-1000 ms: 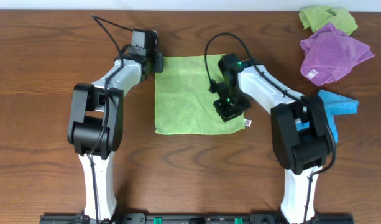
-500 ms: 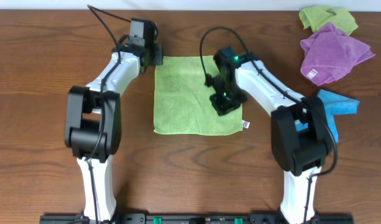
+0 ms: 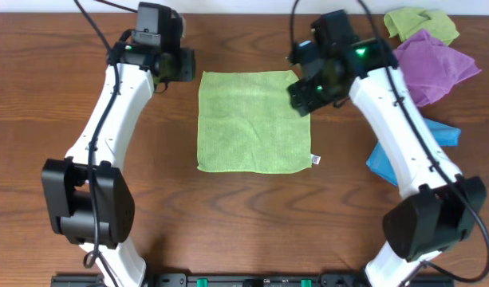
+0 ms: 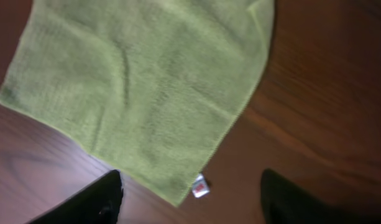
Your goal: Fold the cloth
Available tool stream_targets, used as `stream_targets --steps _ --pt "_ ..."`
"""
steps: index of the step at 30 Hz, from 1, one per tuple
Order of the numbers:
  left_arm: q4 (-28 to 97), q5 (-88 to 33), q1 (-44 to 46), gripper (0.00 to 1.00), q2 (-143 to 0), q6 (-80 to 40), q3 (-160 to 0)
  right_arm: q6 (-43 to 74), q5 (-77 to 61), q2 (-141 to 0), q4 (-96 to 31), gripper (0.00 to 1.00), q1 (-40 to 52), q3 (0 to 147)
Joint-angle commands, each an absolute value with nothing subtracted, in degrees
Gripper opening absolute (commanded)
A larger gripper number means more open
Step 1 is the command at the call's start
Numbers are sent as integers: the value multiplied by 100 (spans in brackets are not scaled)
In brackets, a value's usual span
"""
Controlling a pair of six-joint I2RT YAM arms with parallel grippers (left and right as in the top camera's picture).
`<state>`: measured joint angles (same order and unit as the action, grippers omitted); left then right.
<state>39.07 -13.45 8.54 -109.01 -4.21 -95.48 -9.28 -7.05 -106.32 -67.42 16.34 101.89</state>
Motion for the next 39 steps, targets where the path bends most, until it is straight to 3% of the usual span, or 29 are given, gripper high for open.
stream_targets --steps 1,2,6,11,17,21,28,39 --pt "3962 -2742 740 89 -10897 -274 -9618 -952 -1234 -10602 -6709 88 1402 10195" --pt "3962 -3105 722 96 -10897 -274 -9618 -952 -1321 -10602 -6733 99 1347 10195" --pt "3988 -4158 714 95 -10897 -266 -9616 -1059 -1398 -10602 -6860 99 1227 10193" --pt "4873 -4182 707 95 -10901 467 -9605 -1385 -1398 -10602 -7024 99 1186 10134" --pt "5765 -3730 620 95 -10901 880 -9233 -1402 -1726 -10602 -6687 89 987 9282" --pt "5966 -4652 296 96 -10897 1374 -8731 -1479 -2392 -10602 -6442 85 690 8440" --pt "6908 -5153 -412 96 -10897 2370 -8149 -1837 -3472 -10602 -6381 79 283 7852" --pt "5596 -5857 -635 99 -10897 2018 -6364 -1890 -3820 -10602 -6147 77 255 6932"
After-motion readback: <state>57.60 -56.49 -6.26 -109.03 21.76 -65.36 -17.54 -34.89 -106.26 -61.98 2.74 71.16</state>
